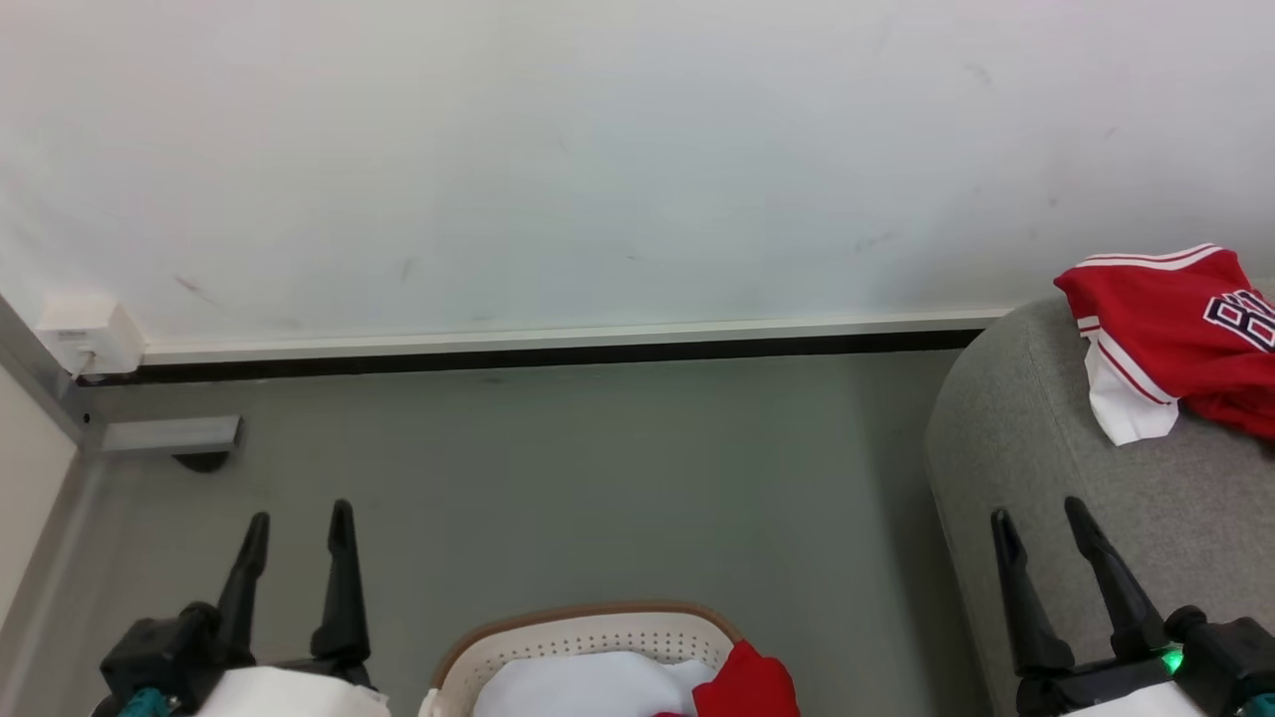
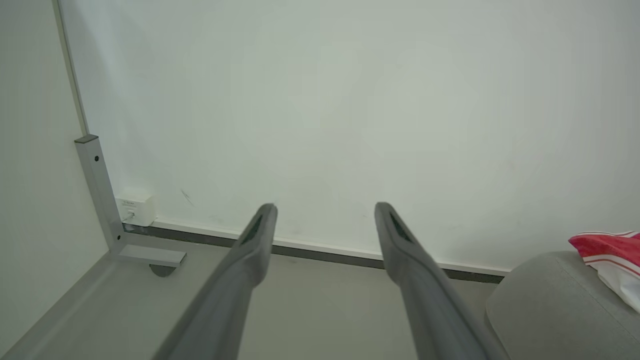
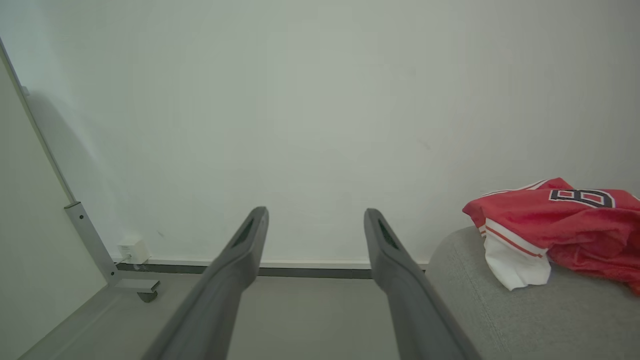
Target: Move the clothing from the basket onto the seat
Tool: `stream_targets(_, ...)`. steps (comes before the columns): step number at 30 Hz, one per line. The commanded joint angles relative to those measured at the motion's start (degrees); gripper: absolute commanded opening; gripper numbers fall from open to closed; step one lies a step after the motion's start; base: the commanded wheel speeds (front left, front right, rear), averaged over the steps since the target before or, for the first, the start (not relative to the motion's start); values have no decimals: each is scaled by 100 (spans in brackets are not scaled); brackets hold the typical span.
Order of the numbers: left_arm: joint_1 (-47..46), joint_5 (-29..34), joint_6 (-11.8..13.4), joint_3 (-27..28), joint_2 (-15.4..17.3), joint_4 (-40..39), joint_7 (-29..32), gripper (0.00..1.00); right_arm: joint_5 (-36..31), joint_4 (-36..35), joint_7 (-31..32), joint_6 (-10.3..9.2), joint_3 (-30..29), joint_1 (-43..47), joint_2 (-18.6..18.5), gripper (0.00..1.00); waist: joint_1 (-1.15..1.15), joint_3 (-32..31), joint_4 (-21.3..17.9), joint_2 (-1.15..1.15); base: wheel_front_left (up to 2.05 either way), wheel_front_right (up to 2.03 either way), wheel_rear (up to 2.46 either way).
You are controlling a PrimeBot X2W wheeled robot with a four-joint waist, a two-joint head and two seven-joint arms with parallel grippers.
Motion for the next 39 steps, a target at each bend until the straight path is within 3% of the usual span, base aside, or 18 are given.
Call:
stream_targets(1, 178, 179, -54, 94, -112, -92, -5, 100, -158, -42, -63, -14, 13, 94, 49, 100, 1, 77, -76, 0, 0, 0, 0)
stream_targets(10, 584, 763, -518, 671, -748, -123, -7, 100, -731, -115, -144, -14, 52, 300, 194, 100, 1, 145, -100, 0, 0, 0, 0)
stream_targets(19, 556, 1058, -926, 1056, -1084, 32, -8, 100, -749, -167, -151, -14, 5, 169, 265, 100, 1, 188, -155, 0, 0, 0, 0)
stream_targets(29, 461, 1303, -1223, 1229, -1278, 173, -8, 100, -751, -229, -150, -14, -80, 83, 304, 100, 1, 322, -215, 0, 0, 0, 0)
stream_targets(39, -129, 1513, -1603, 941, -1208, 477, 134, 100, -715, -313, -151, -15, -303, -230, 320, 100, 1, 1002, -636, 0, 0, 0, 0)
